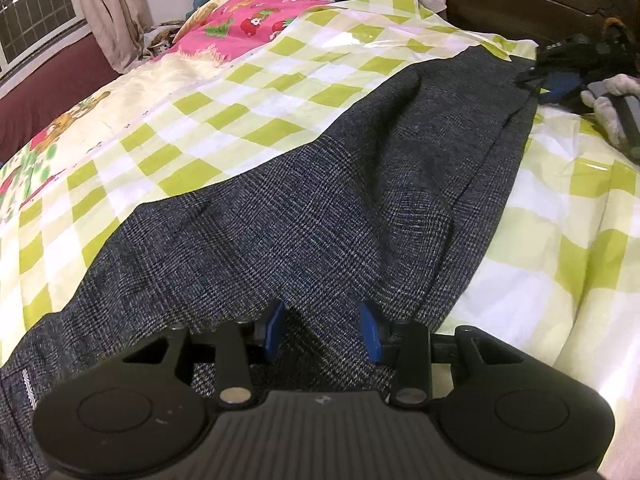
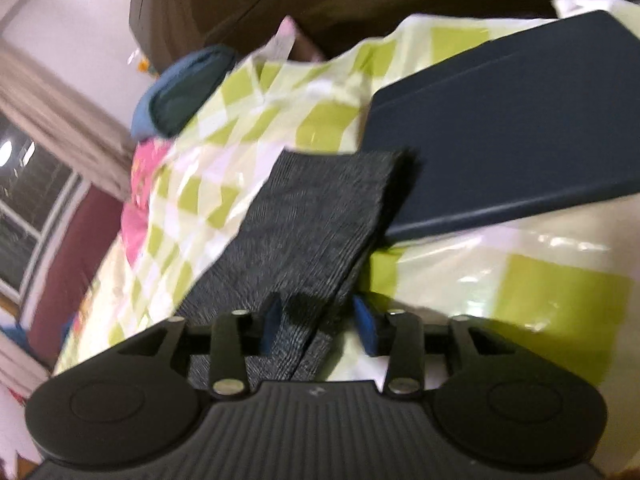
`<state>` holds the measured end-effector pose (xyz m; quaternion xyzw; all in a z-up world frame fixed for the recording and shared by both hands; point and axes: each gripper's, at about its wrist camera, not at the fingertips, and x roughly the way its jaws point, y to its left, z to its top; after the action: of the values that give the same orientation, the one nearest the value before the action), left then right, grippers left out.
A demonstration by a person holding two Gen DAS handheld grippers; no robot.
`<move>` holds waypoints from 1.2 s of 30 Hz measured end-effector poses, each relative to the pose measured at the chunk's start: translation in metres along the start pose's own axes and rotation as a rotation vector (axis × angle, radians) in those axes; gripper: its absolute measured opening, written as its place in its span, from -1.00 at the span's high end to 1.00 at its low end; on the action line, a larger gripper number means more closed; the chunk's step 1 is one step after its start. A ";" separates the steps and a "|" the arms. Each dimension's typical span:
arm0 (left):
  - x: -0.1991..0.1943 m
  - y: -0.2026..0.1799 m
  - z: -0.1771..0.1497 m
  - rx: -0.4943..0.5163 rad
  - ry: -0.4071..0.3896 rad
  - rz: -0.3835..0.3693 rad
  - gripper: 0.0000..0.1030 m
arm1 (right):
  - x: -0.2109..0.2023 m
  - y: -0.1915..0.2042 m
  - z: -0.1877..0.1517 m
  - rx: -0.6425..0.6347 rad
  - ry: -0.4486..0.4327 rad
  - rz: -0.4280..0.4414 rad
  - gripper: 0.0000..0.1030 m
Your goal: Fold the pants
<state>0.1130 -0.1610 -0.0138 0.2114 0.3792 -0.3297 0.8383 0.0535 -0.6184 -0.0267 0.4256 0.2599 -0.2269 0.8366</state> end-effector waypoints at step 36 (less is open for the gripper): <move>-0.027 0.002 -0.031 -0.003 0.027 -0.026 -0.18 | -0.094 0.000 -0.016 -0.231 -0.089 -0.237 0.59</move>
<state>0.0859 -0.1299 -0.0115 0.2095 0.3937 -0.3370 0.8292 -0.0215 -0.5904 0.0245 0.2825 0.2953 -0.3112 0.8580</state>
